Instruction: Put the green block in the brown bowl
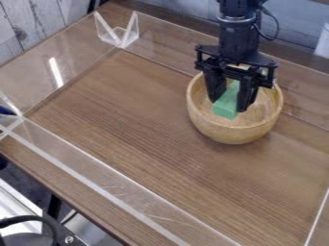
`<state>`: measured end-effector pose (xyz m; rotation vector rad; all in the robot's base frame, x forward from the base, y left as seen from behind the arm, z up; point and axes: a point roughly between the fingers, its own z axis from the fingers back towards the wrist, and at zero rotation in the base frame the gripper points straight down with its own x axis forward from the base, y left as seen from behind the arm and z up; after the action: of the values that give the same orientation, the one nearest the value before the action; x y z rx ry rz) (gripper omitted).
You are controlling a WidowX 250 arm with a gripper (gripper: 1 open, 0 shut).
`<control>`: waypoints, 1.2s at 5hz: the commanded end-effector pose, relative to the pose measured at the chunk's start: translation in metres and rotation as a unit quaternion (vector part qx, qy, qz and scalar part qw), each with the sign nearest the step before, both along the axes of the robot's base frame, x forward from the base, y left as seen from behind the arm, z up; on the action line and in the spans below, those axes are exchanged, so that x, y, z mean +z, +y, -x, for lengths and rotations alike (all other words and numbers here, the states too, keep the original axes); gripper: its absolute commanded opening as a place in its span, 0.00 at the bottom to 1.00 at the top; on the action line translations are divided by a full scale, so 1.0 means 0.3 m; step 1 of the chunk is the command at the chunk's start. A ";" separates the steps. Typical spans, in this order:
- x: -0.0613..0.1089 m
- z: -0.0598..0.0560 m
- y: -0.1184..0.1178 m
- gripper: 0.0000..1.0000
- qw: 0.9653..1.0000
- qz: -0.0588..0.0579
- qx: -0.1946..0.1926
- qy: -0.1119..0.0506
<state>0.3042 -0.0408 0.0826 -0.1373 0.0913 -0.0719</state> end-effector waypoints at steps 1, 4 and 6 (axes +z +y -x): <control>0.109 -0.032 -0.014 0.00 0.999 0.004 -0.005 -0.053; 0.135 -0.028 -0.021 0.00 0.998 0.006 -0.009 -0.063; 0.093 -0.035 -0.020 0.00 0.999 0.005 -0.012 -0.052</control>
<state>0.3088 -0.0451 0.0959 -0.1397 0.0411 -0.0943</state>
